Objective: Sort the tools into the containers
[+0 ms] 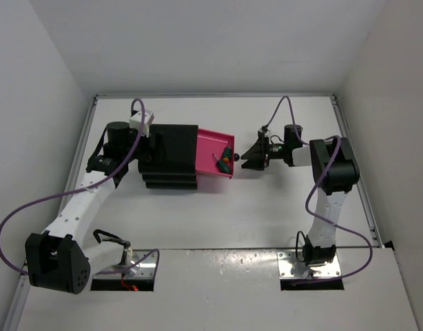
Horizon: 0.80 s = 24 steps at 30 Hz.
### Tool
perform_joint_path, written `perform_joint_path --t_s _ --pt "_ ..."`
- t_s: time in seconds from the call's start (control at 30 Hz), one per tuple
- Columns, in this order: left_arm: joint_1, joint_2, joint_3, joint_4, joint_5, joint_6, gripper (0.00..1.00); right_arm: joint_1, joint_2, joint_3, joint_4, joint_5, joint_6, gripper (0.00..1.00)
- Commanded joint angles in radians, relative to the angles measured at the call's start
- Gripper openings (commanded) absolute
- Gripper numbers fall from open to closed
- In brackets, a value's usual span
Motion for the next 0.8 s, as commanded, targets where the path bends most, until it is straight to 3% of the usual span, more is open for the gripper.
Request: perform_joint_path --t_s 0.0,0.6,0.77 --pt "-0.012 0.048 -0.044 -0.185 0.028 0.021 0.99 0.001 0.007 0.054 0.089 -0.044 -0.009 0.61" --pt "-0.012 0.048 -0.044 -0.185 0.028 0.021 0.99 0.058 0.068 0.151 0.081 -0.053 -0.009 0.56" --pt "-0.012 0.057 -0.044 -0.185 0.028 0.021 0.99 0.069 0.078 0.161 0.081 -0.053 -0.009 0.47"
